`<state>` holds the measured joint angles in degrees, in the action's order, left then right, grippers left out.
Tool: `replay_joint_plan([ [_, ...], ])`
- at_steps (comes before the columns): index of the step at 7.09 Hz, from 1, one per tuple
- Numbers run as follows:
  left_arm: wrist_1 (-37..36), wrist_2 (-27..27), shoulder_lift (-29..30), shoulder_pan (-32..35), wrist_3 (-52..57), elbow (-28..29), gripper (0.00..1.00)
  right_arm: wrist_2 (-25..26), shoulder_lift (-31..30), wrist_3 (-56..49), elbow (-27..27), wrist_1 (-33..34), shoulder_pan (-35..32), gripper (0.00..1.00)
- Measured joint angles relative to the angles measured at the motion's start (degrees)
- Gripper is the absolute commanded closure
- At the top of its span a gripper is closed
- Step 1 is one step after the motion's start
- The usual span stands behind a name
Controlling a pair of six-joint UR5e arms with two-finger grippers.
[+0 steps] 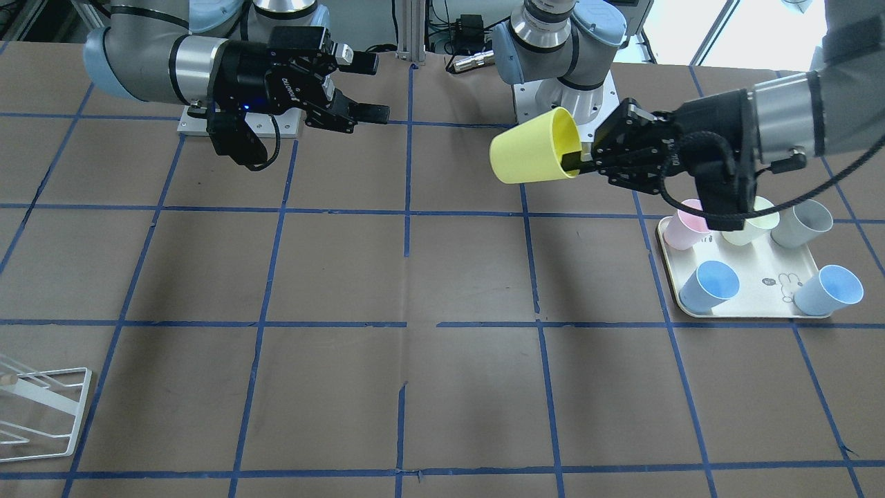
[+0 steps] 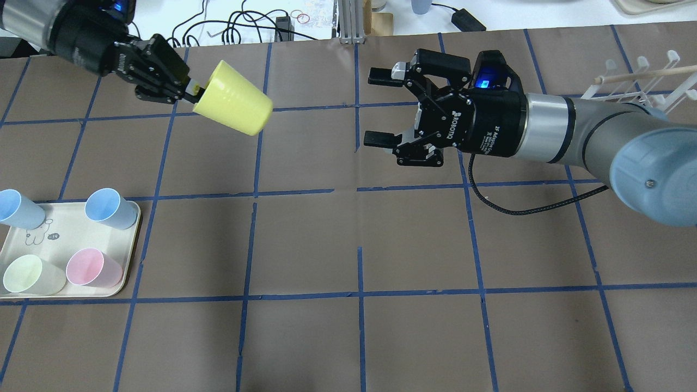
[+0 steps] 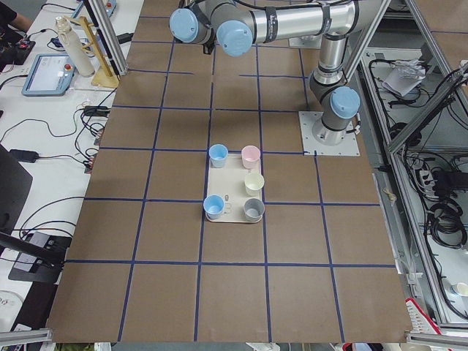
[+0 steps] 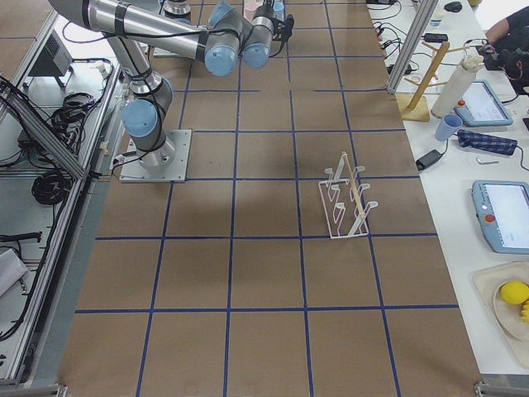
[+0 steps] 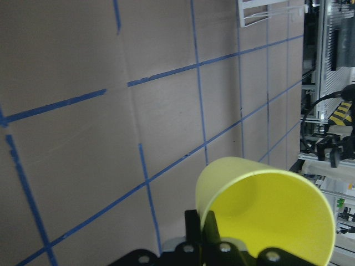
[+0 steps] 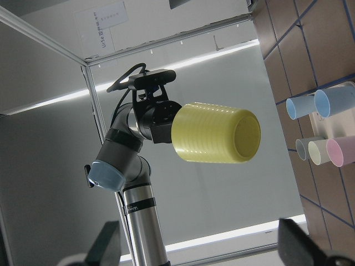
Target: Transfer IKEA cup to right arm and place on rack
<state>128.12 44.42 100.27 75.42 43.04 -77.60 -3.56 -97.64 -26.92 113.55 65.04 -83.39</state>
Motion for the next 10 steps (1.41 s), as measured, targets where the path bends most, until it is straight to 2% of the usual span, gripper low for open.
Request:
replay_joint_plan([
  [6,1.7,-24.6,-9.3,5.0,0.3,-14.8,1.00,-0.4,-0.7,3.2,-1.1,-0.8,0.0,0.00],
  [8,0.0,-28.6,-10.3,6.9,0.3,-17.1,1.00,-0.7,-1.9,6.1,-1.2,-1.7,0.1,0.00],
  [10,-0.8,-29.5,-11.0,7.5,0.2,-18.0,1.00,-0.6,-3.6,9.4,-1.2,-1.8,0.0,0.01],
])
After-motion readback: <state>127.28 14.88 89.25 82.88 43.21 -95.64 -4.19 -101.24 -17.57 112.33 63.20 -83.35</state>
